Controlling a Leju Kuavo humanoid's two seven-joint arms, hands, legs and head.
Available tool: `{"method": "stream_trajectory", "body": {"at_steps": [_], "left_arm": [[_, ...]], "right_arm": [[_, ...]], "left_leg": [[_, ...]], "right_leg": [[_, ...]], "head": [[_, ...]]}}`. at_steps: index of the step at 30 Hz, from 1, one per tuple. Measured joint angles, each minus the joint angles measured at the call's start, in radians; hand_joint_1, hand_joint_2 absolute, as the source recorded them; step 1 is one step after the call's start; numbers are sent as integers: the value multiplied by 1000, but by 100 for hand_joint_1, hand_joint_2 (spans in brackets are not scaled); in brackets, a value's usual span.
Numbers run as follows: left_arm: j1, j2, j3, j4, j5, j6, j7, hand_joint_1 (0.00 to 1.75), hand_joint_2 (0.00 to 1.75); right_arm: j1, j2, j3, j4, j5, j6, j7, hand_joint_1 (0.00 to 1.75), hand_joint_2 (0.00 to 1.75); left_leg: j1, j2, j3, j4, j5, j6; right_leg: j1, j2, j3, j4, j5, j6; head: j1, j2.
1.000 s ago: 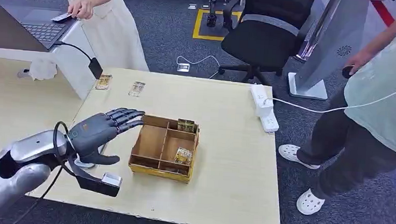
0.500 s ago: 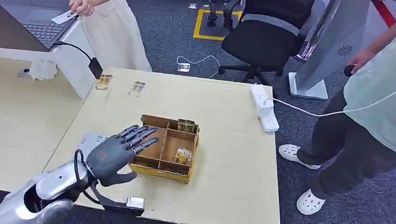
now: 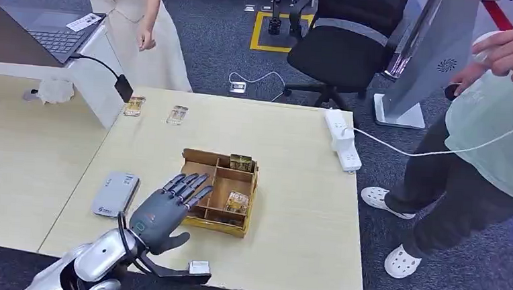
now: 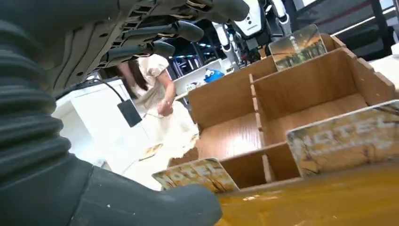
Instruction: Pass the card to the sensor for recognition and then transmit it.
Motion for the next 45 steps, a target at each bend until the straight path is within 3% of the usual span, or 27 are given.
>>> {"method": "stream_trajectory", "body": {"at_steps": [15, 19, 31, 43, 44, 45], "left_arm": [[4, -24, 1, 25, -6, 0, 2, 0, 175], [12, -35, 12, 35, -62, -1, 42, 0, 175], [51, -99, 125, 86, -155, -12, 104, 0, 175], [67, -125, 182, 110, -161, -21, 106, 0, 175], [67, -126, 182, 112, -160, -23, 104, 33, 175], [67, -127, 183, 114, -155, -27, 101, 54, 175]], "right_arm": [[0, 0, -1, -2, 0, 0, 1, 0, 175], [0, 0, -1, -4, 6, 0, 10, 0, 175], [9, -1, -21, -50, 61, 3, 58, 0, 175], [24, -6, -37, -85, 85, 6, 79, 0, 175], [24, -6, -39, -86, 87, 6, 79, 0, 175], [24, -7, -42, -88, 89, 6, 79, 0, 175]], "left_leg": [[0, 0, 0, 0, 0, 0], [0, 0, 0, 0, 0, 0], [0, 0, 0, 0, 0, 0], [0, 0, 0, 0, 0, 0], [0, 0, 0, 0, 0, 0], [0, 0, 0, 0, 0, 0]], "right_leg": [[0, 0, 0, 0, 0, 0], [0, 0, 0, 0, 0, 0], [0, 0, 0, 0, 0, 0], [0, 0, 0, 0, 0, 0], [0, 0, 0, 0, 0, 0], [0, 0, 0, 0, 0, 0]], "head": [[0, 0], [0, 0], [0, 0], [0, 0], [0, 0], [0, 0]]}}
